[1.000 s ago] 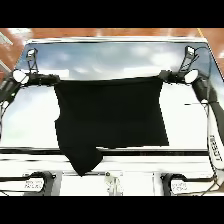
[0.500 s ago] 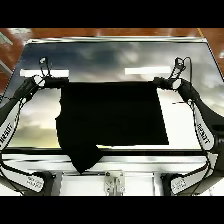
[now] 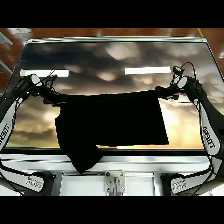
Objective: Fold the shirts.
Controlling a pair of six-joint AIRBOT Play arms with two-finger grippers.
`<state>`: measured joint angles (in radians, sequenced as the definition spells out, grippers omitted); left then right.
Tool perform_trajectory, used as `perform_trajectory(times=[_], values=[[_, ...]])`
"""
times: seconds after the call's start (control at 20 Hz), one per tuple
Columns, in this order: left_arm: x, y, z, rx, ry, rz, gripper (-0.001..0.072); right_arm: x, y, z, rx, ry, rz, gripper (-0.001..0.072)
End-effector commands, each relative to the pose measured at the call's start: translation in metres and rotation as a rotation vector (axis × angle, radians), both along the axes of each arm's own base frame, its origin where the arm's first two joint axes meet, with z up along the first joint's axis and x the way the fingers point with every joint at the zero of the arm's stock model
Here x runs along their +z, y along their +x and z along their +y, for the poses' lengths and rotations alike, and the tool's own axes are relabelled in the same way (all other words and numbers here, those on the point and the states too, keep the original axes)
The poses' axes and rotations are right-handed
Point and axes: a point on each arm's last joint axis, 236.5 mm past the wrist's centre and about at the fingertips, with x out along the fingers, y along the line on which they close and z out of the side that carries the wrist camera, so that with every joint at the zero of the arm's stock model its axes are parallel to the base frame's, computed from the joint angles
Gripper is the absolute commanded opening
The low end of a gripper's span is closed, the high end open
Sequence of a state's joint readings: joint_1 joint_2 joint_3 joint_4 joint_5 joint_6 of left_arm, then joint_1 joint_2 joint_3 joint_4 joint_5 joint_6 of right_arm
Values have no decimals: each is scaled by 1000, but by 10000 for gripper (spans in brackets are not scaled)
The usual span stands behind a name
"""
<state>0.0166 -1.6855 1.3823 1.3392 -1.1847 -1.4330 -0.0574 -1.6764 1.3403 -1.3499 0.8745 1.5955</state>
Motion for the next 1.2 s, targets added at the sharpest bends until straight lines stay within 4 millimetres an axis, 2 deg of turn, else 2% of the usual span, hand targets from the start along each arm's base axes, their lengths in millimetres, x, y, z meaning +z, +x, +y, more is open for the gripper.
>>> perform_trajectory(times=[0.0,0.2,0.25,0.3,0.35,0.4,0.45,0.5,0.55,0.6,0.65,0.7,0.75,0.85,1.0,1.05,1.15], values=[[-7,-35,-5,-23,-3,138,37,-18,-40,-11,-12,-40,187,65],[-4,-36,-19,7,-64,147,37,-26,-47,-6,-17,-20,229,74],[-2,-36,-24,11,-88,146,44,-24,-46,3,-30,26,225,191],[3,-39,-27,15,-109,156,160,-21,-45,8,-31,48,218,413],[9,-42,-25,21,-122,165,324,-15,-47,8,1,40,215,533],[19,-48,-19,22,-125,173,361,-6,-54,5,51,14,224,536],[31,-55,-11,7,-129,175,361,6,-64,-8,98,-55,240,536],[44,-63,3,20,-127,177,369,19,-80,-27,118,-132,276,536],[57,-74,19,56,-135,183,380,35,-98,-55,132,-226,321,536],[66,-88,32,97,-143,188,385,51,-117,-85,125,-303,368,535],[70,-112,43,143,-159,204,397,63,-134,-107,104,-321,398,535],[71,-139,44,170,-201,229,414,71,-151,-118,83,-275,412,534],[66,-169,38,194,-258,251,477,75,-161,-121,46,-197,397,534],[40,-220,17,273,-356,269,477,82,-164,-119,-50,-16,305,535],[2,-271,-16,343,-446,305,474,79,-173,-121,-93,91,280,535],[0,-270,-14,348,-429,309,469,77,-175,-122,-96,93,284,535],[4,-254,-17,343,-446,260,469,74,-172,-122,-98,88,280,535]])
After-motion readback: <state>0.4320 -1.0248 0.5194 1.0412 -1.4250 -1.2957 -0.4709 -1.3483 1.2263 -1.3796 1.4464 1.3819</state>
